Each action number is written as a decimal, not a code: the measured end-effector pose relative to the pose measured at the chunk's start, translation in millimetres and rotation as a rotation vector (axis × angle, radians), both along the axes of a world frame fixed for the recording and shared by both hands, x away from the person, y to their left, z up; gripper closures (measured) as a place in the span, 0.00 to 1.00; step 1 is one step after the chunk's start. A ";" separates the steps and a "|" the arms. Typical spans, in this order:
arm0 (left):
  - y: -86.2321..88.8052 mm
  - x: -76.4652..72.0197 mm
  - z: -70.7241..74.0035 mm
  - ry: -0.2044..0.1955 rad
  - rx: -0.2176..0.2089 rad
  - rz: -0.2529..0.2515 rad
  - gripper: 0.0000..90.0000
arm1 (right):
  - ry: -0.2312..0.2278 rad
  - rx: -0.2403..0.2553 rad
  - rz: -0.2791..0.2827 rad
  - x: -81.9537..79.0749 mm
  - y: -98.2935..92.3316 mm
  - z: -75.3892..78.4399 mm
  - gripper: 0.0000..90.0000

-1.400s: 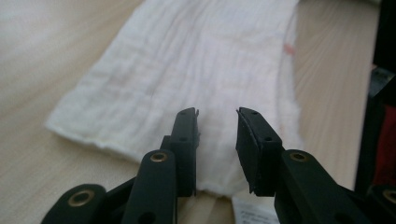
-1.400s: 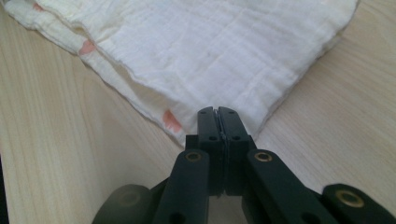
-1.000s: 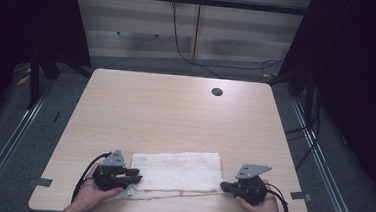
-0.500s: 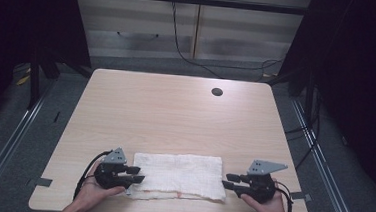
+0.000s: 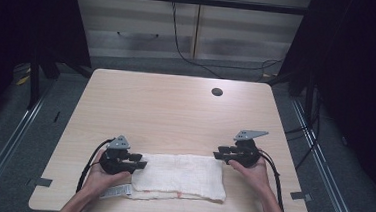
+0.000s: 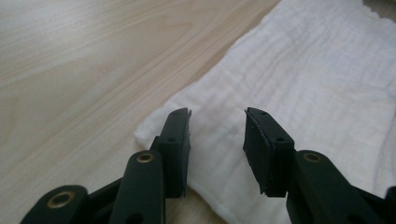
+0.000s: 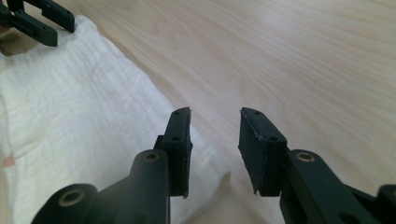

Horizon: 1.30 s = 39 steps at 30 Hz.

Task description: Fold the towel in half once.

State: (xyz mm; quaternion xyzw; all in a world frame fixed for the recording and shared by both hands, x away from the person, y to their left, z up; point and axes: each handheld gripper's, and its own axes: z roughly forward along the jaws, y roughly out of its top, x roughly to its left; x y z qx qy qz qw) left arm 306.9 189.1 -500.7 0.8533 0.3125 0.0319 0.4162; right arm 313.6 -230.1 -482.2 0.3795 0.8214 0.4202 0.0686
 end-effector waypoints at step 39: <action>23.8 15.7 12.5 -0.032 -0.072 0.085 0.69 | 0.015 -0.094 -0.002 -8.8 -8.0 -20.8 0.99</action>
